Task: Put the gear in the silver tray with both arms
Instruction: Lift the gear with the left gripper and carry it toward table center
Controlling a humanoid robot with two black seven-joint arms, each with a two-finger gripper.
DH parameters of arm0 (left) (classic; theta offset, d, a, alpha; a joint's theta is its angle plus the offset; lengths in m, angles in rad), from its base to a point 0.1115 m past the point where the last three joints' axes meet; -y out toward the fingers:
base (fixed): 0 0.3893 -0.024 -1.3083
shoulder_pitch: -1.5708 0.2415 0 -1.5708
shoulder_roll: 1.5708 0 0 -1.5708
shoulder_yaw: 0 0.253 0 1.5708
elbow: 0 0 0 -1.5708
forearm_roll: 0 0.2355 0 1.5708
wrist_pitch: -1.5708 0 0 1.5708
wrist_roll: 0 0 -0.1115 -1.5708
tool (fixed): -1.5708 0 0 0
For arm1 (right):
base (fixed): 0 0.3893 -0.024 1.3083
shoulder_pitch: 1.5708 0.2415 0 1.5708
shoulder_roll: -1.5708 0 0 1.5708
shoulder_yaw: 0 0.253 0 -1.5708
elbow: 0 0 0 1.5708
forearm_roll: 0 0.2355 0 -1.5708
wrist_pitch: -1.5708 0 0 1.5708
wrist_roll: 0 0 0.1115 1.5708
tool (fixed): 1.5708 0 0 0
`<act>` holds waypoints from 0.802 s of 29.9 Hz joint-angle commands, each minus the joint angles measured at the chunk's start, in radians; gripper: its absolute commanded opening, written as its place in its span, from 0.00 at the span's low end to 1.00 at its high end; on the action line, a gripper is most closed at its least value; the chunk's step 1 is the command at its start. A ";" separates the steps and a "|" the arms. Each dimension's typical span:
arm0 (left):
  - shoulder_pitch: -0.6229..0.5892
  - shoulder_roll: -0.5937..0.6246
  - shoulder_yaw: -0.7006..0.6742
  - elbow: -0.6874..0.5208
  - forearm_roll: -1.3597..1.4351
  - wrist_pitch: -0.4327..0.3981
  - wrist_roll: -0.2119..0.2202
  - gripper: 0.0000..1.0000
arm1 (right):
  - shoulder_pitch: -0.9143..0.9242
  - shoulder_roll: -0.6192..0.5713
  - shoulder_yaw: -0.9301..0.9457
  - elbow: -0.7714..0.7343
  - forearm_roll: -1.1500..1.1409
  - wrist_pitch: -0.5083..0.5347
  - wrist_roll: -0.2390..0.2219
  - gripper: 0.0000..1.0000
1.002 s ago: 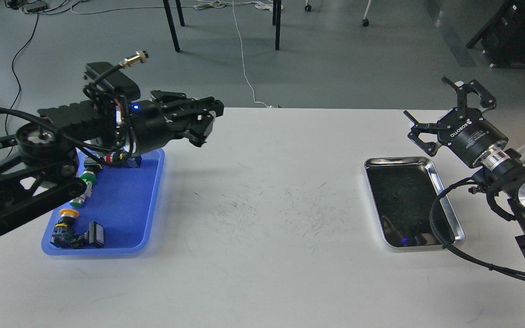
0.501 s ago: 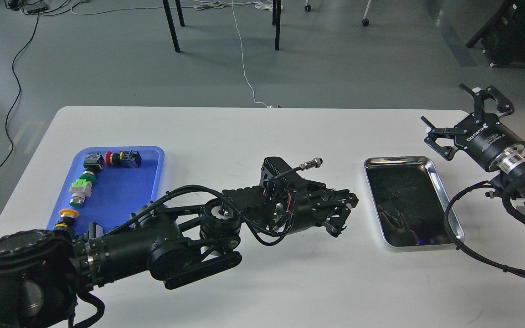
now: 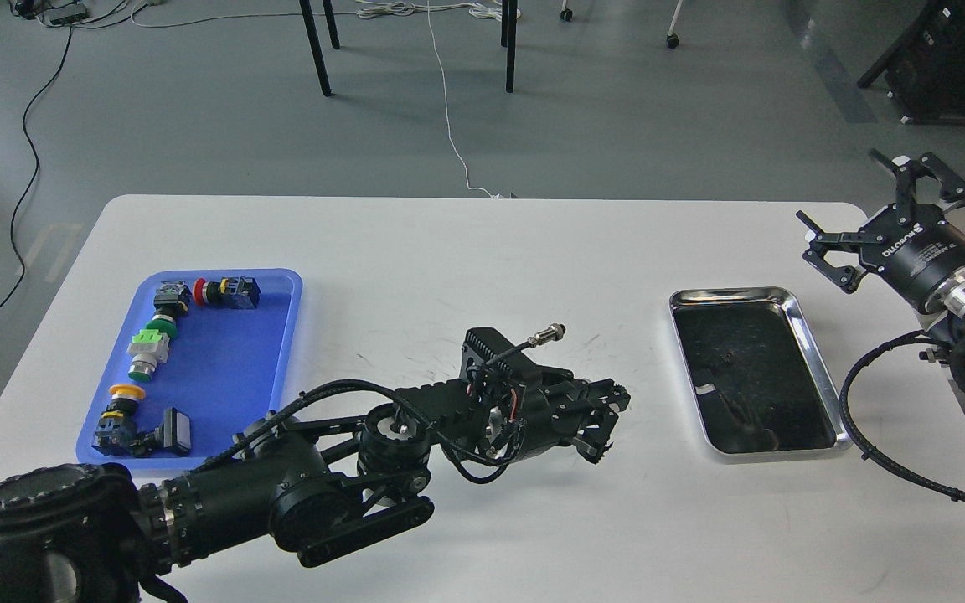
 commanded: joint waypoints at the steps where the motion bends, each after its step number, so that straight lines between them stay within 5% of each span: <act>1: 0.027 0.000 0.000 -0.008 0.003 0.001 -0.001 0.07 | 0.004 -0.015 -0.008 0.005 0.000 -0.002 -0.003 0.96; 24: 0.147 0.000 0.003 -0.007 0.053 -0.001 0.001 0.19 | 0.010 -0.010 0.003 0.006 0.002 0.001 0.001 0.97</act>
